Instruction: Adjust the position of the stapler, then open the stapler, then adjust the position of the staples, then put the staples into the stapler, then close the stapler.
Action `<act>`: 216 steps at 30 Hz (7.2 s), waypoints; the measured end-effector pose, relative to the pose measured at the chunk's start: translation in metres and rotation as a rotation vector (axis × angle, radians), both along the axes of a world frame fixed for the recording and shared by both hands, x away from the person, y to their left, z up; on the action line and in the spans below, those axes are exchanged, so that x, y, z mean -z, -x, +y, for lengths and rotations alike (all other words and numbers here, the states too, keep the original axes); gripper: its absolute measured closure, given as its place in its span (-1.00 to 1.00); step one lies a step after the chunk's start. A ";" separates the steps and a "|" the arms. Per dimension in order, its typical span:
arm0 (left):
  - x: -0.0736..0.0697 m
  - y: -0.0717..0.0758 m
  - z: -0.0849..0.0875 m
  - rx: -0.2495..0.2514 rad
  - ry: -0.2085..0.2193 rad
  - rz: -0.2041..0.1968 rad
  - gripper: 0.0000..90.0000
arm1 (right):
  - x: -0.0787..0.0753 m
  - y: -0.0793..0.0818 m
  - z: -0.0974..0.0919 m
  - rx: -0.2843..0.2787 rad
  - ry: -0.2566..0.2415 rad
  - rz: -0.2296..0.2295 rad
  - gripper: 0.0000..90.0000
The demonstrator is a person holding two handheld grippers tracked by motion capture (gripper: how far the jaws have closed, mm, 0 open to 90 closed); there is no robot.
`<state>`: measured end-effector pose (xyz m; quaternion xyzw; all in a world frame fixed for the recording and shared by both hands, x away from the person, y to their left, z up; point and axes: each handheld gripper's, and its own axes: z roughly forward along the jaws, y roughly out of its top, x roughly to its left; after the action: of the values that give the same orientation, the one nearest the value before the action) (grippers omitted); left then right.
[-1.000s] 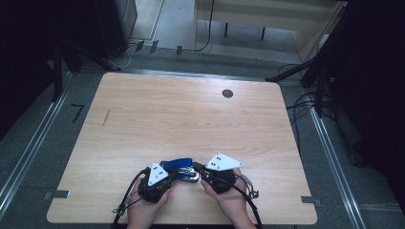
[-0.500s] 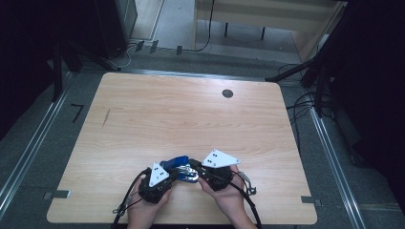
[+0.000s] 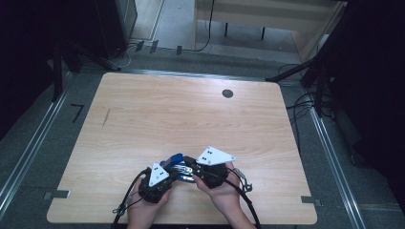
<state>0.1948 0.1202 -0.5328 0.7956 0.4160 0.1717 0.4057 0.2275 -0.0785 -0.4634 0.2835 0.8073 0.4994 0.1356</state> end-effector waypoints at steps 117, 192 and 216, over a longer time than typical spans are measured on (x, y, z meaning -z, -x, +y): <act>0.000 0.001 -0.001 0.005 -0.022 -0.010 1.00 | 0.030 -0.045 0.082 -0.192 -0.022 0.155 1.00; 0.000 0.000 0.001 0.003 -0.021 -0.007 1.00 | 0.049 0.003 -0.167 0.151 0.171 0.050 0.29; -0.001 0.000 0.002 0.004 -0.022 -0.006 1.00 | 0.045 0.005 -0.157 0.008 0.199 0.199 0.39</act>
<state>0.1943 0.1220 -0.5322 0.8003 0.4110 0.1778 0.3986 0.2228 -0.2357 -0.5084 0.3203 0.8610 0.3859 0.0843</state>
